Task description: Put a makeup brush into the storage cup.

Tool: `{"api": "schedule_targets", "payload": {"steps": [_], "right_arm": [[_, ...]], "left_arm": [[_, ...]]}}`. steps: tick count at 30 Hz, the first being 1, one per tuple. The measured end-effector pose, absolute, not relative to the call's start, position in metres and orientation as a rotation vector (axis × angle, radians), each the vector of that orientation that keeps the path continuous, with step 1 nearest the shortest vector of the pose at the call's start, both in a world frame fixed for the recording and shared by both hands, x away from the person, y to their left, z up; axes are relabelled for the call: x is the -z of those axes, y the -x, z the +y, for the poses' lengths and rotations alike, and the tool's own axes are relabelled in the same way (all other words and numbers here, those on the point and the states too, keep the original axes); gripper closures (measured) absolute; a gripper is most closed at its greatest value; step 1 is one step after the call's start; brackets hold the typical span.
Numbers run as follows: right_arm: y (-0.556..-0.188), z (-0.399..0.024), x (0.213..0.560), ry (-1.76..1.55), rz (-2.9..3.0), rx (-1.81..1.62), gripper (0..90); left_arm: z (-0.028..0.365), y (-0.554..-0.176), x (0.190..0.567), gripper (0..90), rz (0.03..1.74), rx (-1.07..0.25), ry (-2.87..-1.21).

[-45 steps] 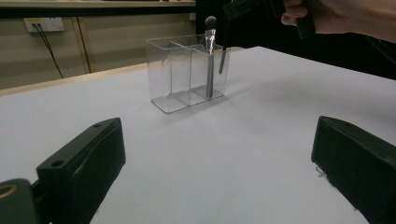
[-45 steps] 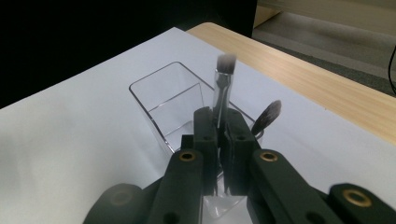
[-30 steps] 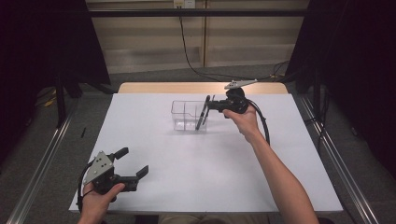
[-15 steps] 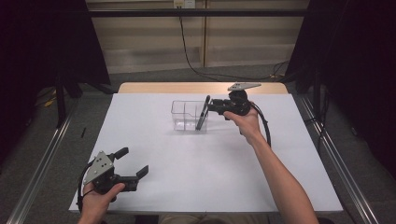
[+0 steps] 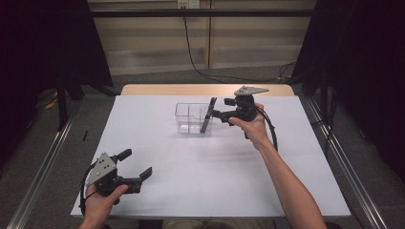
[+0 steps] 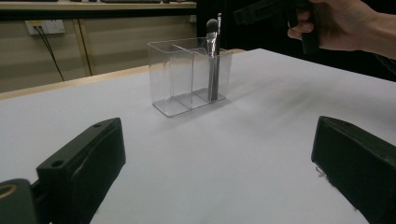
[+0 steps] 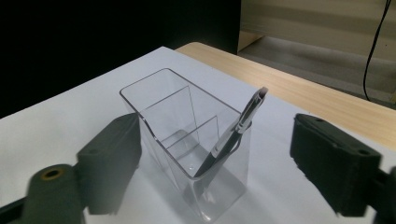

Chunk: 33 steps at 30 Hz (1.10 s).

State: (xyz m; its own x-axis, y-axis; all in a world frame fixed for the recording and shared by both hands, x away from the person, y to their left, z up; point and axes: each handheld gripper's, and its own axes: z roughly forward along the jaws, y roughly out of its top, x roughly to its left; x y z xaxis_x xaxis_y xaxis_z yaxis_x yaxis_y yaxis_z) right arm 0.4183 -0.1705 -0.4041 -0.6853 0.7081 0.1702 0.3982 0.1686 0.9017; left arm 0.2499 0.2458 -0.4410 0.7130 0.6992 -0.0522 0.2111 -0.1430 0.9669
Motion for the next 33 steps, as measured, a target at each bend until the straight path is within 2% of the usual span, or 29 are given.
{"api": "schedule_targets", "payload": {"steps": [2, 8, 33], "right_arm": [[-0.417, -0.171, 0.405, -1.067, 2.143, -1.51, 8.2], [-0.414, -0.176, 0.407, -1.073, 2.124, -1.524, 0.0], [-0.381, -0.194, 0.402, -1.085, 2.0, -1.515, 1.2]], "left_arm": [[0.246, -0.251, 0.441, 2.9, 0.735, -0.495, -1.699], [0.246, -0.252, 0.442, 2.9, 0.738, -0.493, -1.699], [0.252, -0.247, 0.44, 2.9, 0.742, -0.509, -1.682]]}}
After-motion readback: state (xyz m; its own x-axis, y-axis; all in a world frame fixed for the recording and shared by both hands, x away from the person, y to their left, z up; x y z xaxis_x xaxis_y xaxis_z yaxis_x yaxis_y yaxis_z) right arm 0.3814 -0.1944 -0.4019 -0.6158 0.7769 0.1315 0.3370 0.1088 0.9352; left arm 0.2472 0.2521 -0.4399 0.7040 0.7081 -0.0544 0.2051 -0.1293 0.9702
